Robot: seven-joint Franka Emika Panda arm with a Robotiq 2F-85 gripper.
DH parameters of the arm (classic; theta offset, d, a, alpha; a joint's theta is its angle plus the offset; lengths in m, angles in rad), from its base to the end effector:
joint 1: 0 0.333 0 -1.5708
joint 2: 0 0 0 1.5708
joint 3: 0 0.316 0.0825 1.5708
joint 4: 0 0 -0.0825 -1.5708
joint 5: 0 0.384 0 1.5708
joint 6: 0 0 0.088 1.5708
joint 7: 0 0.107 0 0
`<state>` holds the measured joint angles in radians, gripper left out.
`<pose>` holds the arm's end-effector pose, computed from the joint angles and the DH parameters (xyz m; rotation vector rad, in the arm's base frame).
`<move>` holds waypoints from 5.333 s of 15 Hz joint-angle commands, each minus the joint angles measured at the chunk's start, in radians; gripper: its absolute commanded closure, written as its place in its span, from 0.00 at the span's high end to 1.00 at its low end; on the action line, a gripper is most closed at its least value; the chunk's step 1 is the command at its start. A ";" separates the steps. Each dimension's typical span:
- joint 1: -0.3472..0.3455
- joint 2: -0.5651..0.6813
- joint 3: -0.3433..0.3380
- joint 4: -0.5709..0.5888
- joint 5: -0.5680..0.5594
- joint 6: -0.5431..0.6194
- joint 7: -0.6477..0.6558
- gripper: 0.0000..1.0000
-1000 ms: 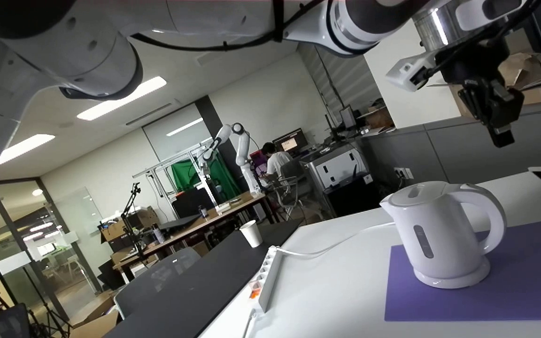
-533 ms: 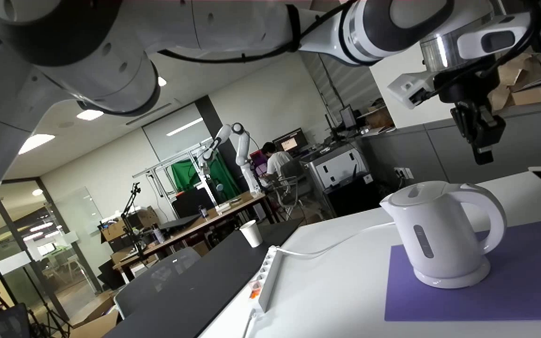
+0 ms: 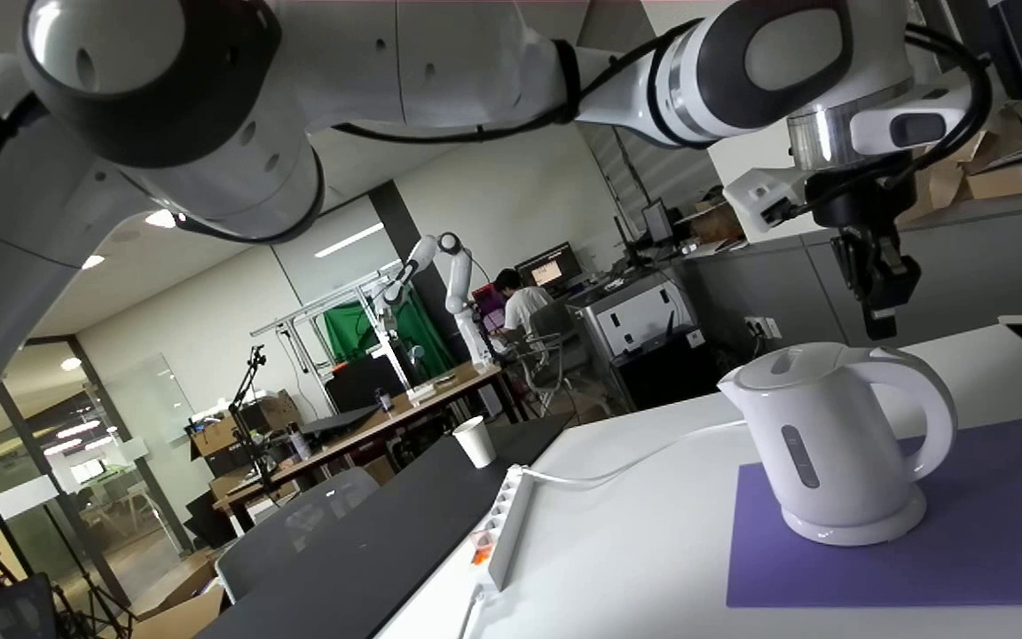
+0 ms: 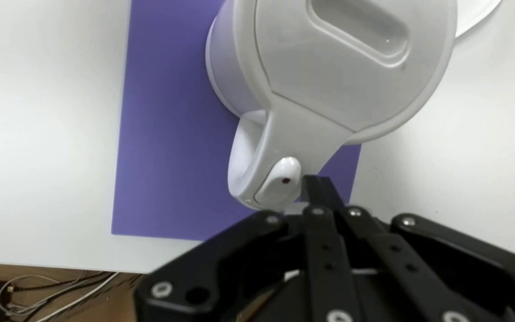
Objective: Turn on the kettle
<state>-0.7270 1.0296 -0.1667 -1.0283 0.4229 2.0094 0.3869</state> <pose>0.5394 -0.5595 0.2143 -2.2301 1.8608 -0.0330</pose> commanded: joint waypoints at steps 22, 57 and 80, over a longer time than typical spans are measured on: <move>0.037 0.112 -0.061 0.206 -0.179 -0.115 0.167 0.00; 0.243 0.088 -0.166 0.120 -0.305 0.009 0.163 0.00; 0.367 -0.072 -0.249 0.164 -0.440 -0.154 -0.039 0.26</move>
<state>-0.3736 0.9800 -0.4040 -0.8602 0.0075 1.8819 0.3724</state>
